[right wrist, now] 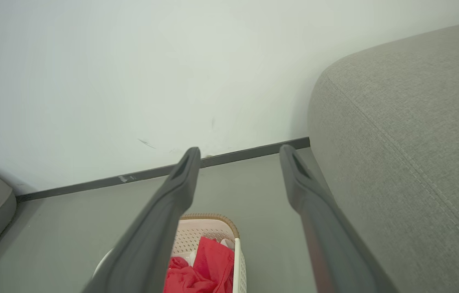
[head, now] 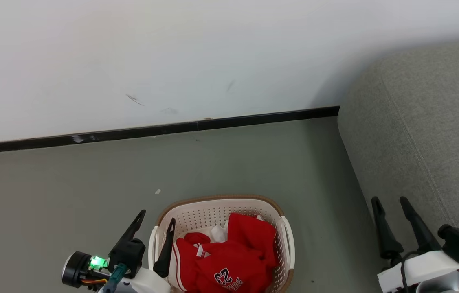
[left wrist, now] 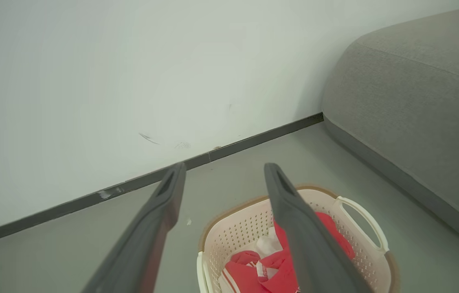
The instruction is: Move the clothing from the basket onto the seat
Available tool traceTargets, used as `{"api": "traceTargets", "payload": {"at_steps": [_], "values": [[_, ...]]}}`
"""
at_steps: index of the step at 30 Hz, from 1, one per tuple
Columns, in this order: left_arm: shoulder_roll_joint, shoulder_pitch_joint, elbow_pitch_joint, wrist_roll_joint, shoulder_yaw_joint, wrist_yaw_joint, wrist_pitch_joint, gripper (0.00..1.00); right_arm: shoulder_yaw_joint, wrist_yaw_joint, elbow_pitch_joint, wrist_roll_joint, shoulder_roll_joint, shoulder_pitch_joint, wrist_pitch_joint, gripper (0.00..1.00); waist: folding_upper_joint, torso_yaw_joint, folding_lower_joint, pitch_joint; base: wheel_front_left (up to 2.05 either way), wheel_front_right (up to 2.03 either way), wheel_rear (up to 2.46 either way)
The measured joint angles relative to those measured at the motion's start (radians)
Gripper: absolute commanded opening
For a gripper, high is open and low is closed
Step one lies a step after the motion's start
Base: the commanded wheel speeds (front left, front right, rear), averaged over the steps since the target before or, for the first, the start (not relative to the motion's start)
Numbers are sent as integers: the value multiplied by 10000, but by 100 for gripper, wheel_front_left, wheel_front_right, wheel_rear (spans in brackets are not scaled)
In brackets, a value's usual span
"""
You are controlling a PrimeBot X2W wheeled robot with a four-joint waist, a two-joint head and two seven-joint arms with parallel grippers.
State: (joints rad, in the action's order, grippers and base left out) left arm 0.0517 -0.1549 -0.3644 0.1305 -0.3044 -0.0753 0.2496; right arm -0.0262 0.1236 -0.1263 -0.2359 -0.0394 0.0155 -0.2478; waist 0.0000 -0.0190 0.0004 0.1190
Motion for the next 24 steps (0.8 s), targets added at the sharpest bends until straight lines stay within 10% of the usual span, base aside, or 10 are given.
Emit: {"api": "traceTargets", "payload": {"at_steps": [24], "values": [[115, -2118, -1546, -1214, -1221, 692, -2, 100, -552, 0, 1384, -201, 10, -955, 0, 100, 0, -813, -1, 2261, 0, 0, 0]]}}
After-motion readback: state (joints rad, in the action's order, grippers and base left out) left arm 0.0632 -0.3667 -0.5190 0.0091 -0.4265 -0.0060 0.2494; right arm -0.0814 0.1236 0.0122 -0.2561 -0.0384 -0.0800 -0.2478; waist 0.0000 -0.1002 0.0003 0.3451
